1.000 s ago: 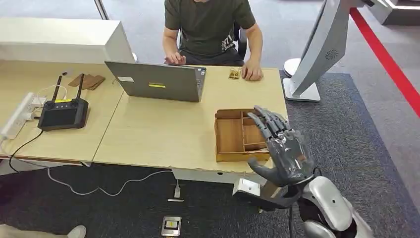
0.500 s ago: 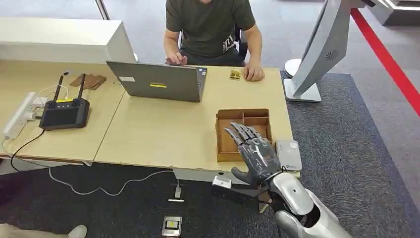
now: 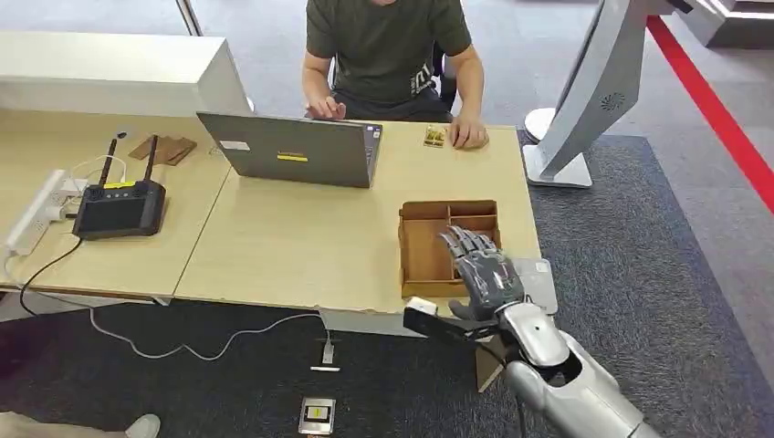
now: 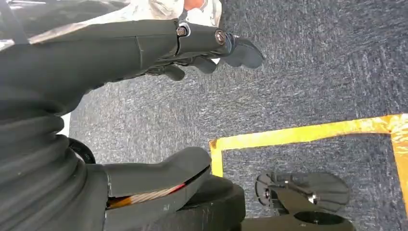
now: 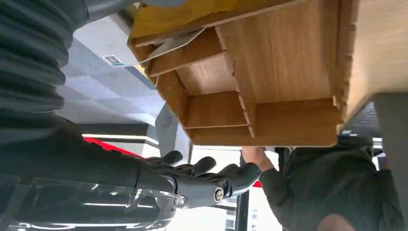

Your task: Pass the card to the sensor for recognition and then transmit it.

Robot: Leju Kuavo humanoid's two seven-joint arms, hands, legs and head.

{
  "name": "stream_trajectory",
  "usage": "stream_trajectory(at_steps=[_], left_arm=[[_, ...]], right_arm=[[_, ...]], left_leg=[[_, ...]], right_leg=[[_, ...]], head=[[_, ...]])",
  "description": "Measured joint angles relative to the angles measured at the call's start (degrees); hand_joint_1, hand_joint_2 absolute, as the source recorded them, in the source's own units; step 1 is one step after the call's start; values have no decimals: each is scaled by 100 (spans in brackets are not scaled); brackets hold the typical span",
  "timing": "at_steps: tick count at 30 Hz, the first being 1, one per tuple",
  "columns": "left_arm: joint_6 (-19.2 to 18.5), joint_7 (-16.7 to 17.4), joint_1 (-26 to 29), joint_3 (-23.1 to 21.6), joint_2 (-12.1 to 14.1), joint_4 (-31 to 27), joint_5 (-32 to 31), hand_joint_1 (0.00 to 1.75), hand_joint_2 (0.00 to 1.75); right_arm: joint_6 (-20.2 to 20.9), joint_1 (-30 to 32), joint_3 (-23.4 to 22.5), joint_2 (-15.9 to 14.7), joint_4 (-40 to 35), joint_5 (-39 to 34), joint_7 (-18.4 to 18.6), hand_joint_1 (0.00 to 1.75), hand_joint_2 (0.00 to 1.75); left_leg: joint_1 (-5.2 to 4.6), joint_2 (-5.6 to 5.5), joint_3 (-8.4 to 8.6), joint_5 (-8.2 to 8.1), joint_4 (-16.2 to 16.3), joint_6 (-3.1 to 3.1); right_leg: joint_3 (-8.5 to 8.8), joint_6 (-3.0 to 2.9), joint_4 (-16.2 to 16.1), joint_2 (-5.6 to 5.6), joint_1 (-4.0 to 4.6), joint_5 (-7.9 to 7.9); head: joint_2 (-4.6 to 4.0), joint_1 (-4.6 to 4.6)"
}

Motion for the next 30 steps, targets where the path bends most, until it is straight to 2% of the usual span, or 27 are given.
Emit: stream_trajectory(at_steps=[19,22,24,25,30], left_arm=[[57,-100,-9,-61,-17,2,164,0,175],[16,-449,7,-44,-33,2,524,0,175],[-312,-928,35,61,-54,-4,900,0,175],[-448,-1038,46,102,-96,-11,990,0,175],[-1173,-1052,45,148,-173,-17,1073,0,175]], right_arm=[[-258,-213,-17,-20,689,-212,162,0,175],[-295,-214,-15,-15,772,-238,162,0,175],[-326,-212,-17,-17,826,-282,149,0,175],[-345,-211,-15,-17,850,-299,131,0,175],[-420,-219,-9,28,1008,-317,-41,0,175]], left_leg=[[0,1,0,3,0,4],[0,1,0,3,0,4],[0,2,0,3,0,5],[0,3,-1,3,0,5],[-1,4,-3,3,0,6]], right_leg=[[-1,3,0,0,-3,2],[-1,3,0,0,-3,2],[-2,4,0,0,-7,2],[-2,4,0,0,-7,3],[-2,6,-1,0,-6,4]], head=[[0,0],[0,0],[0,-2],[0,0],[0,0]])
